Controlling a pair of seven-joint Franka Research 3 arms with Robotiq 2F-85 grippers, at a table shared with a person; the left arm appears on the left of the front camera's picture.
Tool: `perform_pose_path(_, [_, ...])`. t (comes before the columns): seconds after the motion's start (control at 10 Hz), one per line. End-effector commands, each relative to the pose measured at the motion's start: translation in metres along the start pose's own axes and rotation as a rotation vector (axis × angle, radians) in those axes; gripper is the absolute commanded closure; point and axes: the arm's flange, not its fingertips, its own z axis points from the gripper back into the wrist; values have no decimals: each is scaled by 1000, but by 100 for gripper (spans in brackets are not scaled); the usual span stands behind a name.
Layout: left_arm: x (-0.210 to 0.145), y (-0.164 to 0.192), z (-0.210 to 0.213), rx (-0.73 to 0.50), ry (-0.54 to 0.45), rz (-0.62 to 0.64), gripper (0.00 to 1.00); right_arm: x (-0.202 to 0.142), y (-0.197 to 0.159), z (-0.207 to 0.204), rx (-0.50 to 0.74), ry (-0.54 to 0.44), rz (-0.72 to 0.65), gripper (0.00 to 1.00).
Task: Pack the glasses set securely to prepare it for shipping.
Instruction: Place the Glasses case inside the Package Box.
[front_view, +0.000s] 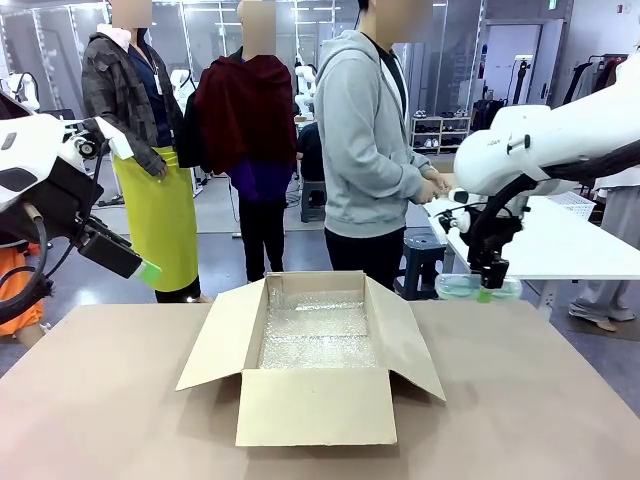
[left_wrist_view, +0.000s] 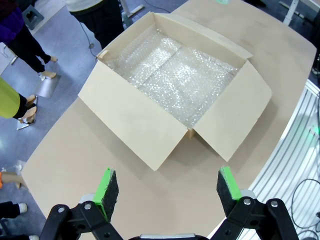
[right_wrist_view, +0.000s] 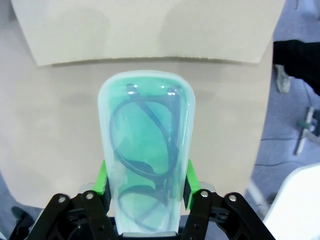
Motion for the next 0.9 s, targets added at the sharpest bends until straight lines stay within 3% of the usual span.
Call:
perform_pose_path(0.0, [0, 0, 1, 4, -6, -1, 0, 73, -9, 11, 8, -3, 82, 36])
perform_pose_path(0.3, [0, 0, 1, 4, -6, -1, 0, 185, -25, 12, 22, -5, 163, 36])
perform_pose_path(0.5, [0, 0, 1, 4, -6, -1, 0, 260, -37, 2, 25, 48, 177, 36])
perform_pose_path(0.8, [0, 0, 1, 4, -6, -1, 0, 303, -72, -33, 50, 35, 158, 36])
